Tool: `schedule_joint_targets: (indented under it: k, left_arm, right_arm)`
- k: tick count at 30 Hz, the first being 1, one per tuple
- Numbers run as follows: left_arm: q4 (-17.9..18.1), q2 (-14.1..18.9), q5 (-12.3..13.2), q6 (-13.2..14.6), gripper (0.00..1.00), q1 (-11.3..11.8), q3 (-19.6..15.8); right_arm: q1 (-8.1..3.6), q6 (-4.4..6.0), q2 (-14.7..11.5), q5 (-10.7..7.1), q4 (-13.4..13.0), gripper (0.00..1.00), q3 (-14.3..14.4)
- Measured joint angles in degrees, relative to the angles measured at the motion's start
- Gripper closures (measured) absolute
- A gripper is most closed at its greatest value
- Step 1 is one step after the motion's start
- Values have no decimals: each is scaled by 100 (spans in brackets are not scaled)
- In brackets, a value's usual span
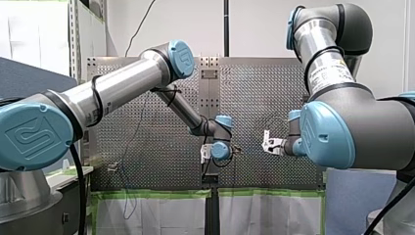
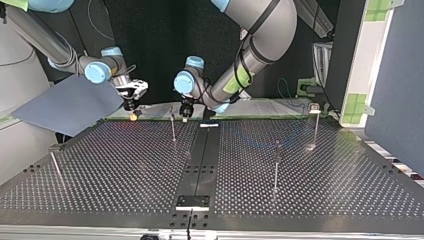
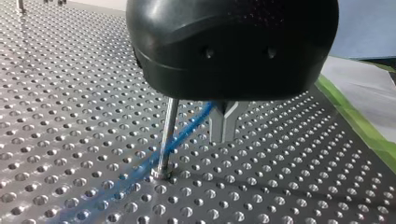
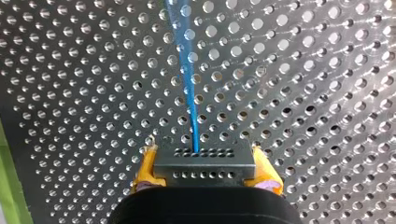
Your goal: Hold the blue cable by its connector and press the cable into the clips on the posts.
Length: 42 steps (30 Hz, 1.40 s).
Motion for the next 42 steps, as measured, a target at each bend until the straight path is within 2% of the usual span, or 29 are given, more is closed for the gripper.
schedule_joint_targets:
  k: [15,24,37,38,39,41,42]
  left_arm:
    - [-159,-1,-29,7,100,170,519]
    - [-175,0,-90,102,100,238,628]
    - [-241,0,-172,186,100,262,673]
    - [-263,0,-173,189,87,263,675]
    - [-285,0,-173,195,87,263,675]
    - [-350,0,-172,233,62,263,674]
    - [-385,0,-170,260,62,262,675]
  right_arm:
    - [-33,18,14,-15,-8,100,-185]
    - [-65,67,18,-61,0,100,-333]
    - [-168,112,62,-81,0,100,-476]
    - [-172,112,67,-89,3,100,-482]
    - [-174,112,71,-97,6,100,-487]
    - [-177,113,76,-112,15,100,-494]
    - [-177,114,77,-117,19,100,-495]
